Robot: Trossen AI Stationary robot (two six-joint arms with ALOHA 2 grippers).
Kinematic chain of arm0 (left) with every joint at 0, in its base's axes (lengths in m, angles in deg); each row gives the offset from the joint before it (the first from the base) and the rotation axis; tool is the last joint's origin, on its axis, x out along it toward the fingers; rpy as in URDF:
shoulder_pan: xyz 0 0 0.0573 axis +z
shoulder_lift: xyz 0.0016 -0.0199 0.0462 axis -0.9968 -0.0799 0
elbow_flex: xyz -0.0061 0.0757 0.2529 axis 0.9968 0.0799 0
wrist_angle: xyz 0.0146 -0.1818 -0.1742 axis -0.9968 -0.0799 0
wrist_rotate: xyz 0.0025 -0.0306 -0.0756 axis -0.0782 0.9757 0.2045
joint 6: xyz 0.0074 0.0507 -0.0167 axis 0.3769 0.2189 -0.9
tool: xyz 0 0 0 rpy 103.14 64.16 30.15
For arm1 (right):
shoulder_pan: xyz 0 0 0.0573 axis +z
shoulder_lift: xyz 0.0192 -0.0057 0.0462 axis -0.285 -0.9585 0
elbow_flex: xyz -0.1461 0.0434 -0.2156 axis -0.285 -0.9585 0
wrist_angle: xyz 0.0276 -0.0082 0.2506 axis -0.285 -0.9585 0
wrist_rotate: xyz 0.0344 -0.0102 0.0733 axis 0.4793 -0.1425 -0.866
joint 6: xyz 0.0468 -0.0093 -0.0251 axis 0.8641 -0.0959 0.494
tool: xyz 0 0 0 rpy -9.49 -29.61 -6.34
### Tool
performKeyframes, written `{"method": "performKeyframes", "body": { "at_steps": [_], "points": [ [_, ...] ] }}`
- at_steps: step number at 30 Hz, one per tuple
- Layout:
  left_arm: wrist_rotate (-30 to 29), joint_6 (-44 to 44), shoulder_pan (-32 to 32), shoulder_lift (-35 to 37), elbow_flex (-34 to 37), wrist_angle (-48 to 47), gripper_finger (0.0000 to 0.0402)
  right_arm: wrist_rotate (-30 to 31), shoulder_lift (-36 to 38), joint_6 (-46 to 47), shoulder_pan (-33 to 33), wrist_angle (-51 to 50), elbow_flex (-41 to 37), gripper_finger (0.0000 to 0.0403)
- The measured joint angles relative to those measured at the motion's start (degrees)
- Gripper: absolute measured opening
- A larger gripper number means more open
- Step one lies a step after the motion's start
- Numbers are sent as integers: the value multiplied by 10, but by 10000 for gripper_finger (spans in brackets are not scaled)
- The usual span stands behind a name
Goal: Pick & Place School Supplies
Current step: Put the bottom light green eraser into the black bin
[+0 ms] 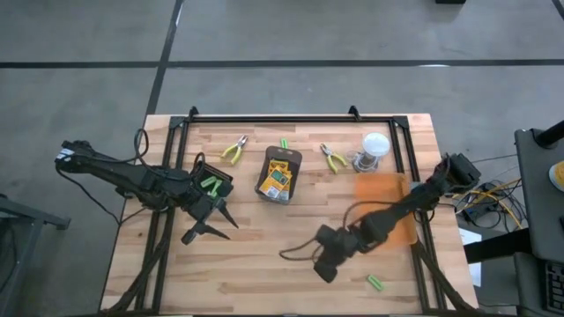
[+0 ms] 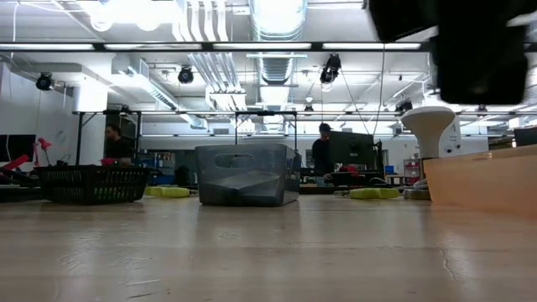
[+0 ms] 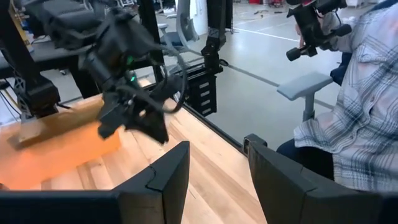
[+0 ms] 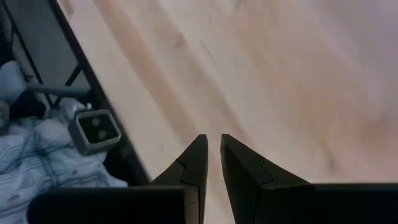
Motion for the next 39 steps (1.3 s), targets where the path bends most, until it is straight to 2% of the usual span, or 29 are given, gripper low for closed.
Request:
{"method": "performKeyframes", "body": {
  "at_steps": [4,10,13,20,39],
  "points": [
    [0,-8,0,0,0,0,170,38,3,85,46,-85,29,43],
    [0,-8,0,0,0,0,170,103,4,236,110,-286,103,43],
    [0,-8,0,0,0,0,170,118,2,293,141,-337,131,43],
    [0,-8,0,0,0,0,170,208,2,360,204,-340,130,43],
    [0,-8,0,0,0,0,170,187,-83,417,298,-335,147,43]
  ]
}}
